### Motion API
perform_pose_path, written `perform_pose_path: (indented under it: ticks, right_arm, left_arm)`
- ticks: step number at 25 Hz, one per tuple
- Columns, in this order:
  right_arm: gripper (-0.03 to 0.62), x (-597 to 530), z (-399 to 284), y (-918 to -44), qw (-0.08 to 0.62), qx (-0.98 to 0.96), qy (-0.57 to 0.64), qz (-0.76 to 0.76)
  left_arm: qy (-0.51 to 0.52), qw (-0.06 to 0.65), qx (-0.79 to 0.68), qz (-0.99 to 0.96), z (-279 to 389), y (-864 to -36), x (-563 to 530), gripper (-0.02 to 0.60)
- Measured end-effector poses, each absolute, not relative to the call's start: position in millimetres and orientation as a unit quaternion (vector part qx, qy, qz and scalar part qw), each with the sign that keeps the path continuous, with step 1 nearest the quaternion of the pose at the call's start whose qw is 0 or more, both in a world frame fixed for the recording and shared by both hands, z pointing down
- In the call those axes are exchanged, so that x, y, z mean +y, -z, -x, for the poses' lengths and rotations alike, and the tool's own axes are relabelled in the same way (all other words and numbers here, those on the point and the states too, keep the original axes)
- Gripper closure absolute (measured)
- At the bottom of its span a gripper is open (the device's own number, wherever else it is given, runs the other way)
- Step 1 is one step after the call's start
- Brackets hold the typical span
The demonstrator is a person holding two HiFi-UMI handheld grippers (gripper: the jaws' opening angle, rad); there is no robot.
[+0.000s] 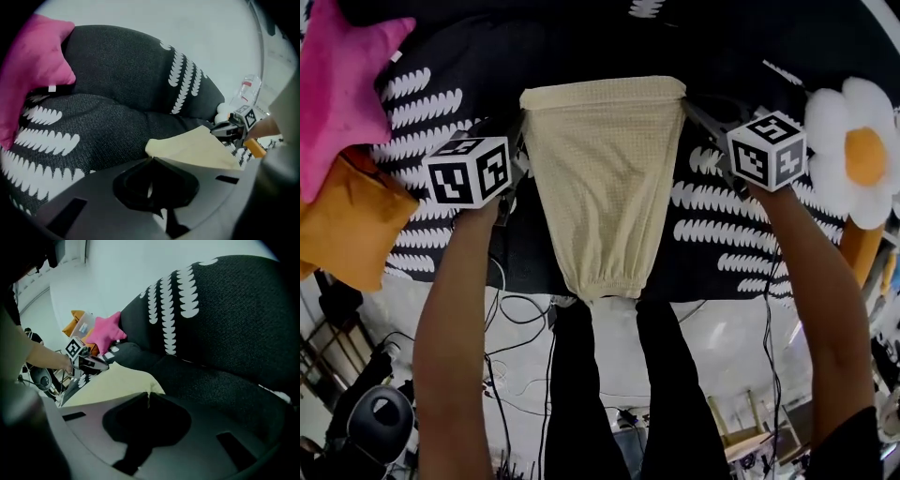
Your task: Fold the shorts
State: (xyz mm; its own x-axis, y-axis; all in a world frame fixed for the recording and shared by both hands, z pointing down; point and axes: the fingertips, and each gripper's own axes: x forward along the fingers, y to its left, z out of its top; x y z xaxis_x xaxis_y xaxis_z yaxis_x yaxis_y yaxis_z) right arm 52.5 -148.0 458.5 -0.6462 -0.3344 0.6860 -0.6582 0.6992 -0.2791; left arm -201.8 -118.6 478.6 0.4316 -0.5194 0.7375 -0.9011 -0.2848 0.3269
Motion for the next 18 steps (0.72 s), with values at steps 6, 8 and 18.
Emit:
perform_pose_path:
  ticks: [6,8,18]
  right_arm:
    - [0.439,-155,-59,-440,0.266,-0.877,-0.239,-0.321]
    - [0.433,-146,-65,-415,0.236,-0.885,-0.224,-0.332]
    - [0.436,22,-56,-379,0.226,-0.882,-0.250,-0.330]
  left_arm:
    - [-0.179,0.354,-0.483,-0.781,206,-451,-117,0.363]
    - [-0.171,0.337,-0.482,-0.791,205,-434,-103,0.291]
    - [-0.127,0.393,-0.512,-0.753,179,-406,61,0.362]
